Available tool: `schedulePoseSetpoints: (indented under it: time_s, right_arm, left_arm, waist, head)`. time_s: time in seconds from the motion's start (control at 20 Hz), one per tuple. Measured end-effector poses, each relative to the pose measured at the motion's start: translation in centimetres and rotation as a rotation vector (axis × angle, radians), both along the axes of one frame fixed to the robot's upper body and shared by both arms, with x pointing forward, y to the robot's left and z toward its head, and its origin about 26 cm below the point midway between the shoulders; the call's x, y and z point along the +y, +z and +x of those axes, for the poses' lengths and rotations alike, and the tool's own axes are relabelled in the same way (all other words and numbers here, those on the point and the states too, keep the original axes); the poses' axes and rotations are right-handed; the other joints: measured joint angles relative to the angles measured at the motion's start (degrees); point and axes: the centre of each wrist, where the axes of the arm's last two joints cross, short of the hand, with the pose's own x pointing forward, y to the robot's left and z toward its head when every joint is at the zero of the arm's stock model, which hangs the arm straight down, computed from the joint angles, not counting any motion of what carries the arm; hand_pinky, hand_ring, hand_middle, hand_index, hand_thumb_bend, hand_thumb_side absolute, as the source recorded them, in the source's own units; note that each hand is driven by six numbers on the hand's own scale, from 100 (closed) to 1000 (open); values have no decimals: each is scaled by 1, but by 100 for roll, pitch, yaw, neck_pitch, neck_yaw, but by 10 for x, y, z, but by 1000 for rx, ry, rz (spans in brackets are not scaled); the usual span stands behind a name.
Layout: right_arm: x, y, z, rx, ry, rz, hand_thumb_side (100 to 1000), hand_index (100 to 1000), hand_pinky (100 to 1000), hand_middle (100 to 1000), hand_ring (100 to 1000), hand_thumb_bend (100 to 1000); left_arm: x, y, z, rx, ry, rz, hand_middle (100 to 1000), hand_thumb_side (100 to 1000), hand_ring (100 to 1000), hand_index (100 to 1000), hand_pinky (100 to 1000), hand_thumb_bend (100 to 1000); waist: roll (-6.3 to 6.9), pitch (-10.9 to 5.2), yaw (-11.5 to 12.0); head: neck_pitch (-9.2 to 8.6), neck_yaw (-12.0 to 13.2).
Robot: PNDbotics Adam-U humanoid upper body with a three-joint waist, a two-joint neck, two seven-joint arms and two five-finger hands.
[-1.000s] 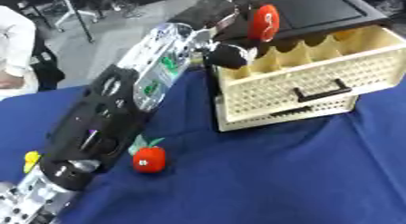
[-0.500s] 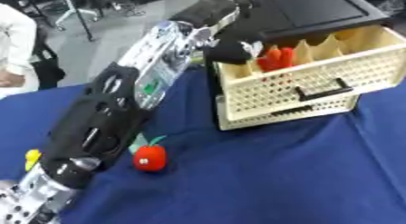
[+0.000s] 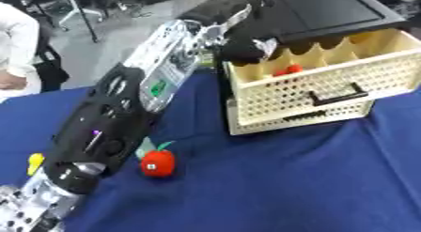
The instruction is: Pick up objects from table and place into drawer.
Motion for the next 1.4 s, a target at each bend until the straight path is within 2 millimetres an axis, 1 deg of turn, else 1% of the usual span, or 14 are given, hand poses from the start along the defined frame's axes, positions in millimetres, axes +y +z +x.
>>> schedulePoseSetpoints:
  time_s: [0.1,0.15,0.25,0.3,0.35,0.45,0.55,0.75,0.9,0.95,1.0,1.05,1.1,1.4]
  right_arm:
    - [1,-1,2,15,3,-23,980,807,644,655,623,100]
    - [2,0,3,24,7,-48,1000,791,593,643,603,100]
    - [6,6,7,62,27,-129,1000,721,477,562,528,100]
    - [7,10,10,98,38,-185,1000,700,448,541,510,100]
    - [9,14,13,144,48,-246,1000,629,333,488,452,100]
    - [13,24,19,263,71,-396,999,580,247,442,403,100]
    - [18,32,23,401,94,-561,936,523,159,401,376,100]
    - [25,41,31,707,153,-874,855,495,126,387,361,100]
    - [27,46,37,891,226,-999,798,503,122,393,359,100]
    - [28,46,39,945,261,-1022,762,509,129,396,363,100]
    - [28,46,42,993,297,-1037,768,512,131,401,366,100]
    - [28,45,46,1037,334,-1048,731,520,141,406,374,100]
    - [29,42,51,1078,371,-1054,742,521,144,410,376,100]
    - [30,17,77,1259,553,-1047,688,576,194,445,415,100]
  left_arm:
    - [7,10,-12,-23,-28,-73,713,669,722,924,393,100]
    - [11,15,-19,-36,-42,-114,698,678,708,920,383,100]
    - [21,23,-36,-64,-76,-193,694,688,704,918,383,100]
    - [27,26,-45,-77,-94,-227,693,691,704,917,383,100]
    - [32,29,-54,-90,-111,-256,692,699,703,915,386,100]
    - [42,32,-73,-109,-146,-297,688,705,701,913,385,100]
    - [49,34,-89,-119,-176,-323,687,706,699,913,385,100]
    - [57,38,-113,-129,-214,-359,686,712,697,912,385,100]
    - [61,38,-119,-127,-220,-375,684,716,696,910,385,100]
    - [61,37,-119,-124,-220,-379,684,716,696,909,385,100]
    - [62,37,-119,-121,-219,-382,684,718,696,909,385,100]
    - [63,37,-119,-120,-216,-382,684,717,696,909,386,100]
    - [65,36,-119,-118,-213,-381,684,719,695,909,386,100]
    - [70,33,-118,-107,-196,-381,683,729,694,909,385,100]
  waist:
    - [-60,-30,74]
    - [-94,-46,101]
    - [-168,-89,143]
    - [-212,-116,158]
    - [-263,-140,166]
    - [-360,-180,169]
    - [-414,-202,151]
    - [-449,-228,68]
    - [-469,-231,6]
    - [-479,-231,-16]
    - [-488,-233,-38]
    - [-497,-236,-59]
    - [-510,-241,-89]
    - [-571,-255,-279]
  head:
    - [51,-23]
    - [72,-31]
    - [125,-45]
    - [157,-47]
    - [176,-46]
    - [225,-39]
    - [265,-28]
    - [289,24]
    - [309,88]
    - [313,112]
    - [314,131]
    - [315,154]
    - [316,175]
    - [359,324]
